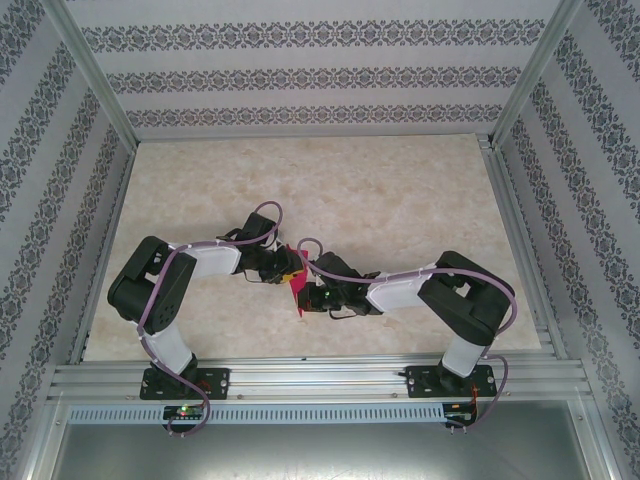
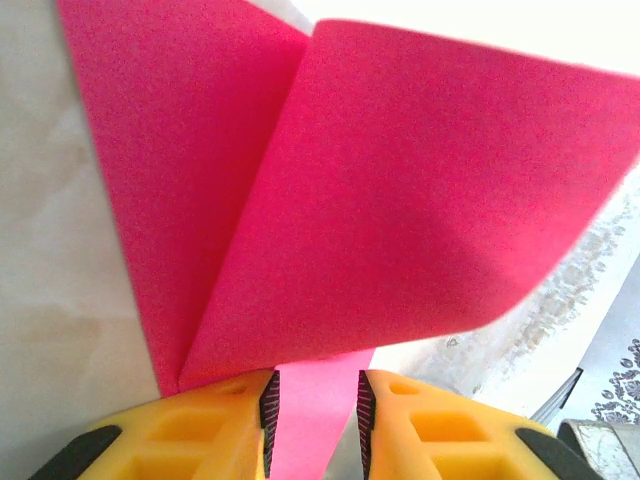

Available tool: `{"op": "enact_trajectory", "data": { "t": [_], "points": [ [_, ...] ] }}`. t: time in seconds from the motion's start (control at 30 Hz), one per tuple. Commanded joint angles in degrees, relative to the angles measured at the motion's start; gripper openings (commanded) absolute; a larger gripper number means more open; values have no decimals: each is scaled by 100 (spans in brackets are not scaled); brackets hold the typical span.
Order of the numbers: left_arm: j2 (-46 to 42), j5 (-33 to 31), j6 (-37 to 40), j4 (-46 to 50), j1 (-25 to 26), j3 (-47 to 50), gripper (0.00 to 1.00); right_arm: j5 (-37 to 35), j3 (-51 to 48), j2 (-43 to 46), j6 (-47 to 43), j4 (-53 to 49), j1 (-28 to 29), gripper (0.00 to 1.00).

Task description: Fold a paper plane with a square sheet of paper (pick it up from the middle)

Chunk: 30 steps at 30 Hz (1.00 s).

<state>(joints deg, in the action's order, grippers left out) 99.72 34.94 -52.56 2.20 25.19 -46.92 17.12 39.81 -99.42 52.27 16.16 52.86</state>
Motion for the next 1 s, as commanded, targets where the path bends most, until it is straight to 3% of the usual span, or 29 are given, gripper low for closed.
{"op": "enact_trajectory", "data": {
  "t": [0.0,0.3,0.4,0.6,0.77,0.97],
  "points": [
    [65,-320,17,475,44,33,32,63,-172,-14,-134,-914,162,10],
    [117,-298,0,453,39,7,32,249,-149,96,-71,-964,185,16],
    [125,-300,17,471,39,7,32,290,-139,115,-106,-1031,222,8],
    [135,-307,34,475,40,23,31,-24,76,51,-334,-1863,347,6],
    [134,-295,17,473,43,13,32,-561,392,-60,-575,-2775,487,12],
    [142,-298,42,513,43,-33,32,-400,386,201,-593,-2580,506,17]
  ]
}}
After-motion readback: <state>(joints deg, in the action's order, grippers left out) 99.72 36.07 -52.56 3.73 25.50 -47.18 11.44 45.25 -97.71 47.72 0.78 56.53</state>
